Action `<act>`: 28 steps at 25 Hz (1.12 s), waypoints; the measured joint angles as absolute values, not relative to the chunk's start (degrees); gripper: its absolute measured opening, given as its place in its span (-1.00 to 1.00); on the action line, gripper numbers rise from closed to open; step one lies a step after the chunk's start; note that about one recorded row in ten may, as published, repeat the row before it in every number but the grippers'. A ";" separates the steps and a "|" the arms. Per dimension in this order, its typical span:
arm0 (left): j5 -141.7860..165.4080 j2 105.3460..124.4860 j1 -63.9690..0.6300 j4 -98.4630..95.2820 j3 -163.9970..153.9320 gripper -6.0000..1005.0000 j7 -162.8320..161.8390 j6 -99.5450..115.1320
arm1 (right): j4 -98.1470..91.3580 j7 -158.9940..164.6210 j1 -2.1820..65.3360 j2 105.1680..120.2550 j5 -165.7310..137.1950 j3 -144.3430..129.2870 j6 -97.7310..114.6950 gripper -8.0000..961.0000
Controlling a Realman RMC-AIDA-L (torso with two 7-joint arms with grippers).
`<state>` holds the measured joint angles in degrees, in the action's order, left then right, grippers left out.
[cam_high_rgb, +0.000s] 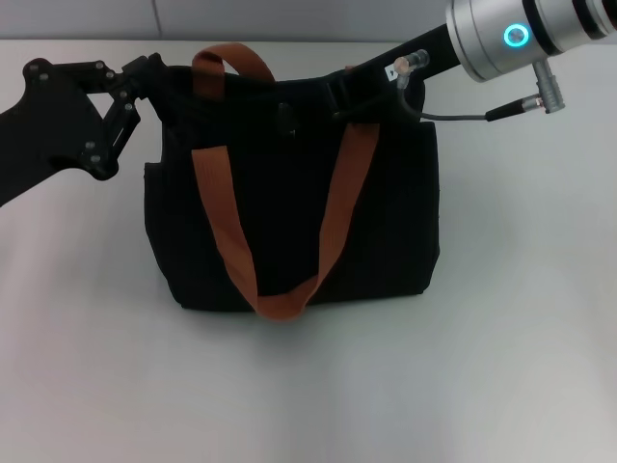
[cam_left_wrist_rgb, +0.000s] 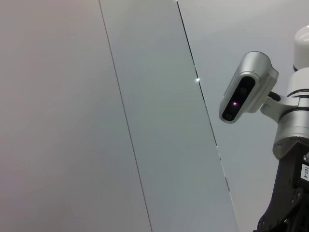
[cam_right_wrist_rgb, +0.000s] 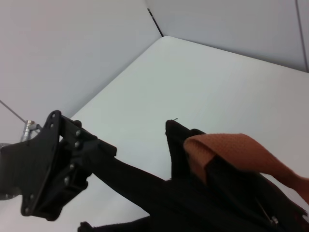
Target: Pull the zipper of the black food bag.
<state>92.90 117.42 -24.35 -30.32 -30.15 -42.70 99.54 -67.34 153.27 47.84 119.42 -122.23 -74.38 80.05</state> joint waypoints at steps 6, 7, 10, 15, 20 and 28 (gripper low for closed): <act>92.90 117.36 -24.32 -30.32 -30.15 -0.81 -42.80 99.63 | -67.21 152.32 47.68 119.55 -119.69 -74.44 79.88 -0.42; 92.90 117.36 -24.32 -30.33 -30.15 -0.81 -42.82 99.65 | -67.14 152.20 47.63 119.55 -119.56 -74.44 79.85 -0.42; 92.90 117.34 -24.30 -30.32 -30.15 -0.80 -42.84 99.71 | -66.91 152.13 47.54 119.55 -119.55 -74.45 79.79 -0.43; 92.90 117.33 -24.25 -30.32 -30.15 -0.80 -42.86 99.98 | -66.30 152.13 47.52 119.54 -119.60 -74.50 79.16 -0.44; 92.91 117.33 -24.14 -30.32 -30.15 -0.80 -42.89 100.43 | -65.58 152.13 47.79 119.47 -119.65 -75.11 78.54 -0.45; 92.88 117.33 -24.16 -30.32 -30.15 -0.79 -42.89 100.47 | -65.48 152.38 48.05 119.34 -120.06 -76.73 77.05 -0.56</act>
<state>92.88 117.33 -24.16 -30.32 -30.15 -42.89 100.47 -65.47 152.38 48.05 119.34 -120.06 -76.73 77.05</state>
